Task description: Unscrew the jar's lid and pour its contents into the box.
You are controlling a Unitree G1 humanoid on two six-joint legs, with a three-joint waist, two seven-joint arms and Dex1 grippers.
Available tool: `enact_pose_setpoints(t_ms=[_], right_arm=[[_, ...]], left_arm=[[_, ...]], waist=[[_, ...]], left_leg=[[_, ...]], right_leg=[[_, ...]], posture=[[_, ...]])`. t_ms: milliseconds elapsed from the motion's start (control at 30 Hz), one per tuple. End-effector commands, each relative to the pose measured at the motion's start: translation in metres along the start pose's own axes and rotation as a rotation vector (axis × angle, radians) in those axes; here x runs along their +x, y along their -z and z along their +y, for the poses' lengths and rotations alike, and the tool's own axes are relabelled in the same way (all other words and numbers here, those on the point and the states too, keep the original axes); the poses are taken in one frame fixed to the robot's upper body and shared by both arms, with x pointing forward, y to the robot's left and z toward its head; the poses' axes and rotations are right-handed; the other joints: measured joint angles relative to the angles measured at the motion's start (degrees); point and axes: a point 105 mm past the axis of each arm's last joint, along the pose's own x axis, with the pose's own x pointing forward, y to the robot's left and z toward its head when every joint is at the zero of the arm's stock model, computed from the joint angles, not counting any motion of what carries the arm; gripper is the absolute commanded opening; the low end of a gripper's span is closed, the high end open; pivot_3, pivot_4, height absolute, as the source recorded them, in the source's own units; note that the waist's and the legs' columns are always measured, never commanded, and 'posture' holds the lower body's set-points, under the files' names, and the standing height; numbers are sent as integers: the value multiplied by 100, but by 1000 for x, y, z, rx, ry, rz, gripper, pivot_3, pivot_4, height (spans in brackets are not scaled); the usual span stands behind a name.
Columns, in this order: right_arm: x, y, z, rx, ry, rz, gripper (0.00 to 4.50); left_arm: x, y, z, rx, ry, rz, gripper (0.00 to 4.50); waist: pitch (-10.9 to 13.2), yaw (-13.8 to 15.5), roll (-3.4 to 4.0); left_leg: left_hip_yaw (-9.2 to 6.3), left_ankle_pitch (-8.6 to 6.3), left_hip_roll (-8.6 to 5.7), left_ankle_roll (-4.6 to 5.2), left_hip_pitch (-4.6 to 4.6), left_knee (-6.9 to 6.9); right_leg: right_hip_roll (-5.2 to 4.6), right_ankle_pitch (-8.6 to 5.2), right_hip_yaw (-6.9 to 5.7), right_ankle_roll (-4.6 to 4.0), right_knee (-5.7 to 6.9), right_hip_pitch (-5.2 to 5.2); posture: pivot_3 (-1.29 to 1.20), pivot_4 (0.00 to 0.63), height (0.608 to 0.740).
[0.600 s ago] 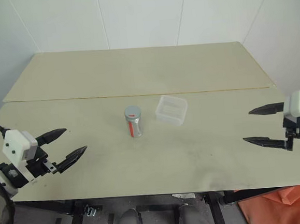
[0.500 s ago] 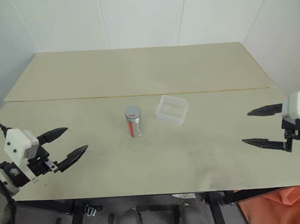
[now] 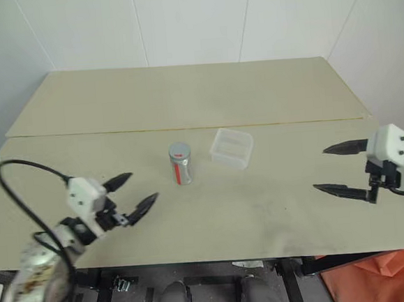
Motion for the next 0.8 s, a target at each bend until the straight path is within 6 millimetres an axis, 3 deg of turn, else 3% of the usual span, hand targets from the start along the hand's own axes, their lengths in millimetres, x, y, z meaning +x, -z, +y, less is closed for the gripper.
enact_pose_setpoints(t_ms=[33,400,633,800], right_arm=[[5,-15,6,-19,3,-45,4500],[-13,-13,11,-8,69,1,4500],[-12,-10,8,-17,93,9,4500],[-10,-8,8,-19,93,13,4500]], left_arm=[[22,9,-8,28,-16,-45,4474],[66,23,-19,-25,-104,-102,4474],[88,25,-18,2,-172,-129,4474],[105,28,-4,-37,-300,-121,4474]], waist=[[0,11,-1],[-1,-5,-2],[-1,-7,-3],[-1,-2,-4]], left_leg=[[-1,0,-1,0,-4,8],[4,1,-3,0,-9,17],[6,2,-5,1,-9,21],[6,4,-8,2,-10,22]], right_leg=[[1,3,0,3,0,1],[3,11,12,20,-3,-2],[6,7,20,49,-5,-1],[7,10,24,54,-6,-1]], posture=[[0,150,740],[0,150,740],[0,150,740],[0,150,740]])
